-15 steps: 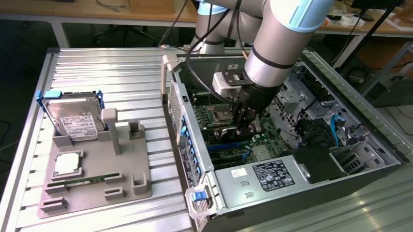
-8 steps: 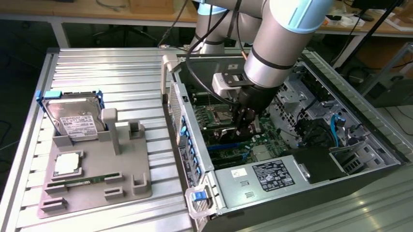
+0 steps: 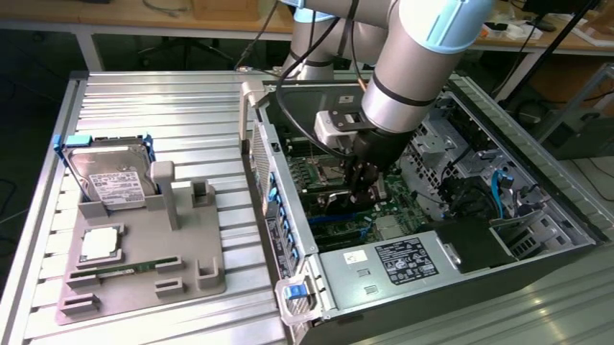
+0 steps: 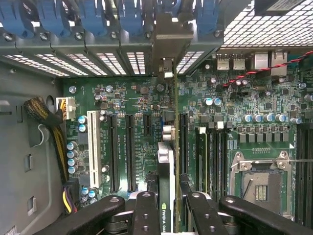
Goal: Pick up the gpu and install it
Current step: 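Insert the gpu into the slot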
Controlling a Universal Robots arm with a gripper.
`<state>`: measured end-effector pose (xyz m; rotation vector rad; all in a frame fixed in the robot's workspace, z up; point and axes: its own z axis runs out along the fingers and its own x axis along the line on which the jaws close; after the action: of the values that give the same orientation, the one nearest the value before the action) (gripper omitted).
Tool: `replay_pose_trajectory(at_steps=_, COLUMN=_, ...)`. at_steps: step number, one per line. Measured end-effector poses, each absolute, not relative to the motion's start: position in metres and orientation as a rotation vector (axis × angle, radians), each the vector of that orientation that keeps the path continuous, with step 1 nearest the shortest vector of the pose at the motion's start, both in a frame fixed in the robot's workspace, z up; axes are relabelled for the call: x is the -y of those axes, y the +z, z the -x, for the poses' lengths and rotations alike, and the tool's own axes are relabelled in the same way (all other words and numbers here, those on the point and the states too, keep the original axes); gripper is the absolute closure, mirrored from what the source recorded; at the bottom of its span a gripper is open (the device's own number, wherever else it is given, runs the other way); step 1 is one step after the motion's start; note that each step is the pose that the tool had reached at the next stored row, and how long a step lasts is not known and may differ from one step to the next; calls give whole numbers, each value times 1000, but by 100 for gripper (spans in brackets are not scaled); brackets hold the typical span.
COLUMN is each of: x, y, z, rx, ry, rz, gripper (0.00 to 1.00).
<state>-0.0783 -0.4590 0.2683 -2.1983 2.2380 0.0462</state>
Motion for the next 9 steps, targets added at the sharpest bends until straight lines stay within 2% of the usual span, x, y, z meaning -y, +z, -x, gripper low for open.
replay_pose_trajectory(at_steps=9, x=459, y=265, z=79, rx=-2238, ry=45, rz=2199, gripper=73)
